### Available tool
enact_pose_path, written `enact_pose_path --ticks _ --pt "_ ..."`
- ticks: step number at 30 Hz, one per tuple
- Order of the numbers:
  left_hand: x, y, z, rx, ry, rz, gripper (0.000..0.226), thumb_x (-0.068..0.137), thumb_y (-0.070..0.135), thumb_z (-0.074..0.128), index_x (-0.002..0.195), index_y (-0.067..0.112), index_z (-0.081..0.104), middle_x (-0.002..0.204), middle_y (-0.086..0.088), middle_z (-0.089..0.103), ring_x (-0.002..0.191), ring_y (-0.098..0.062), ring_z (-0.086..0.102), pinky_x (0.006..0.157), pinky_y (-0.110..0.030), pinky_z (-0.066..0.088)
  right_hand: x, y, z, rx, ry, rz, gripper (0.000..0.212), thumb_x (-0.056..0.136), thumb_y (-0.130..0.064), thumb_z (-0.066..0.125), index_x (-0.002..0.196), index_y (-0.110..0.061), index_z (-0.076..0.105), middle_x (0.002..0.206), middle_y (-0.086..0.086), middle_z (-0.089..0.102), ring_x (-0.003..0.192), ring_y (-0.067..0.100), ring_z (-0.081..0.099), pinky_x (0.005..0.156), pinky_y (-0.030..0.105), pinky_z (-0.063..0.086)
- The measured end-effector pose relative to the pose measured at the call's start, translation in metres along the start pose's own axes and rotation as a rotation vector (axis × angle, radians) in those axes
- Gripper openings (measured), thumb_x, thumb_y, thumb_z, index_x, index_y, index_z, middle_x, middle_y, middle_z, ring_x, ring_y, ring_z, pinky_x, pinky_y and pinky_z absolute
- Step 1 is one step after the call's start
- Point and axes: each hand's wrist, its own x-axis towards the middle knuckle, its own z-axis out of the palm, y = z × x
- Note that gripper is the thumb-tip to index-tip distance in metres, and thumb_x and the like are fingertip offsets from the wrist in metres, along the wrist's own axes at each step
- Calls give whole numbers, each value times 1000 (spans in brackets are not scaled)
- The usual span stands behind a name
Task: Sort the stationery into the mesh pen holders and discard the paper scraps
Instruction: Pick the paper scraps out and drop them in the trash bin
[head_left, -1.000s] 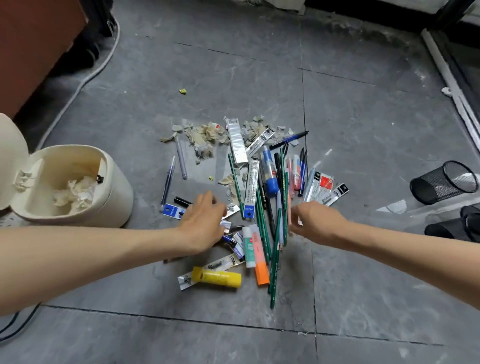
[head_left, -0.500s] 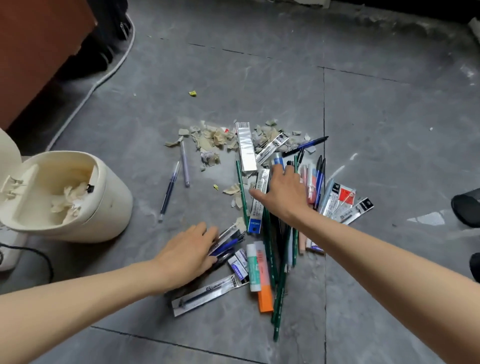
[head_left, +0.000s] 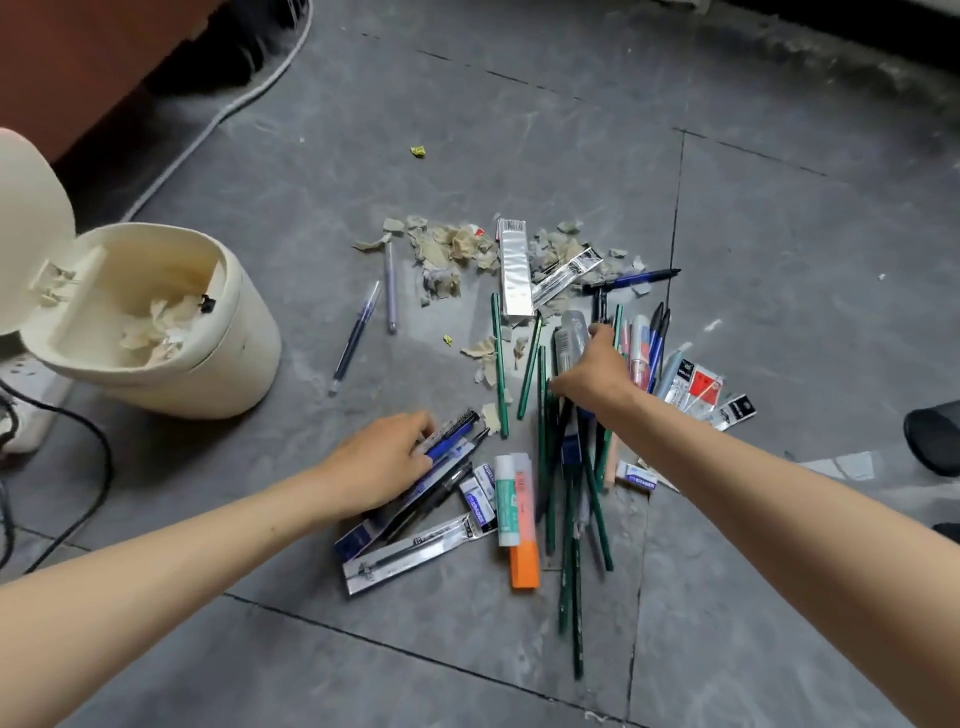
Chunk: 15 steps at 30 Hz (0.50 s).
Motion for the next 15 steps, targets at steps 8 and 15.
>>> enact_pose_path --ticks 8,15 --pt "-12 12 -1 -33 -18 -30 20 91 30 57 108 20 53 80 7 57 69 -15 55 55 -25 35 -33 25 -24 165 -379 150 83 76 10 66 143 -19 26 116 27 52 92 41 64 59 41 54" --pt "2 30 2 -42 61 -20 21 91 29 57 106 14 58 95 1 57 83 -13 51 70 -24 34 -56 48 -34 204 -534 216 77 74 11 67 139 -14 35 122 25 52 67 21 63 49 25 51"
